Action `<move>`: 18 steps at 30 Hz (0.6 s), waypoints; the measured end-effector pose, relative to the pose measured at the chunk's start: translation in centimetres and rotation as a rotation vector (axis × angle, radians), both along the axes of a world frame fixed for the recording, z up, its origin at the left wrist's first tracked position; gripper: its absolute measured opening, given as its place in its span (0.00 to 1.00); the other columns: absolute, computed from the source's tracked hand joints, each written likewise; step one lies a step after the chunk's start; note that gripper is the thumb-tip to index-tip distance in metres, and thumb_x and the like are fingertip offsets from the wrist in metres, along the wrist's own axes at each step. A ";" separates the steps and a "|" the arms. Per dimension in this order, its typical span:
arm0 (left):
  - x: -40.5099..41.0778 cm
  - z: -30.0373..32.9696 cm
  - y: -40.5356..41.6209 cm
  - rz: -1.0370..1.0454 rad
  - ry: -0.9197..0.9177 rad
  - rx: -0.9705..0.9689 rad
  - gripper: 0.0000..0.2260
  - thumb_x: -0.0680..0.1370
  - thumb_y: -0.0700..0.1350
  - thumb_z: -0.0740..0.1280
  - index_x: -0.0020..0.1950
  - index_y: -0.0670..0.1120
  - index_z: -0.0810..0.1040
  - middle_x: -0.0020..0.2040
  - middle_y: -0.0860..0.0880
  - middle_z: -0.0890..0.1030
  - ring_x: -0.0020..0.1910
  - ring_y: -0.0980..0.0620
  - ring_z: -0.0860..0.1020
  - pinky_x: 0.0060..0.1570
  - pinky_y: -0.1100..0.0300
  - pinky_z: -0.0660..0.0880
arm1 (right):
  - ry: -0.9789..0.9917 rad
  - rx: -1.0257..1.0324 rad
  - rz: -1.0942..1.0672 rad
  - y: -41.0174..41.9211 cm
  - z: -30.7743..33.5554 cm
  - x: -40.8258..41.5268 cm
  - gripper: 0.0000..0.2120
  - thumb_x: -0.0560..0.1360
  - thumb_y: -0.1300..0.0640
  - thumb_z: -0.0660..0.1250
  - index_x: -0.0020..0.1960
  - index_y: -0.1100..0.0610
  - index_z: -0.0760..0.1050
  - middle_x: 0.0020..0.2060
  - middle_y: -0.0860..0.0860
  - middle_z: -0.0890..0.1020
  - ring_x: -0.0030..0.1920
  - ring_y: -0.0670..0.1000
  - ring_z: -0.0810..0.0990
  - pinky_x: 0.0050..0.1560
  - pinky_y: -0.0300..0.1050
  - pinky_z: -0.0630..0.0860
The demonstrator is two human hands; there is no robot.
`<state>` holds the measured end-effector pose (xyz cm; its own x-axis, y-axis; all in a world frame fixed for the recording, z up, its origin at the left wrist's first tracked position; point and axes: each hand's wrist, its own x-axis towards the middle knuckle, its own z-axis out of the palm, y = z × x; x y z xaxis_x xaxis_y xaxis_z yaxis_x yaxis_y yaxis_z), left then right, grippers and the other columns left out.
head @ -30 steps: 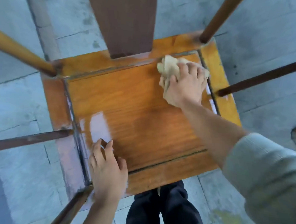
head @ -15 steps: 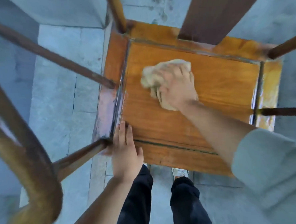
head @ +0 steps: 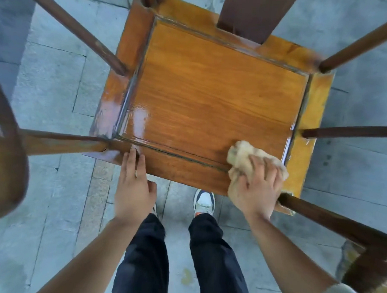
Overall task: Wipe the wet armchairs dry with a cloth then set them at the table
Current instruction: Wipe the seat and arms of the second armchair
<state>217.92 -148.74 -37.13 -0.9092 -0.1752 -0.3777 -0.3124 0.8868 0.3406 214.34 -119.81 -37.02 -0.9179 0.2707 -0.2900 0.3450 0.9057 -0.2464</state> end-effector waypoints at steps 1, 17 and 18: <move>0.2 0.3 0.6 0.003 -0.009 0.014 0.29 0.76 0.37 0.67 0.76 0.37 0.64 0.80 0.41 0.56 0.80 0.42 0.52 0.65 0.44 0.73 | 0.041 0.005 -0.095 -0.3 0.0 0.3 0.27 0.74 0.53 0.63 0.74 0.50 0.70 0.73 0.57 0.69 0.75 0.63 0.61 0.74 0.65 0.59; 0.9 1.0 -10.6 0.199 0.175 0.150 0.17 0.69 0.24 0.67 0.54 0.38 0.82 0.49 0.41 0.79 0.40 0.42 0.81 0.44 0.54 0.76 | 0.145 -0.171 0.628 -23.8 -3.4 -2.0 0.24 0.73 0.40 0.67 0.67 0.44 0.75 0.70 0.49 0.71 0.75 0.58 0.62 0.73 0.62 0.59; 0.8 1.3 -10.5 0.175 0.187 0.174 0.14 0.71 0.26 0.69 0.53 0.39 0.82 0.48 0.41 0.80 0.39 0.43 0.82 0.43 0.55 0.77 | 0.156 -0.162 0.542 -21.7 -3.2 -1.3 0.24 0.71 0.43 0.66 0.67 0.43 0.74 0.70 0.48 0.71 0.75 0.58 0.63 0.72 0.61 0.61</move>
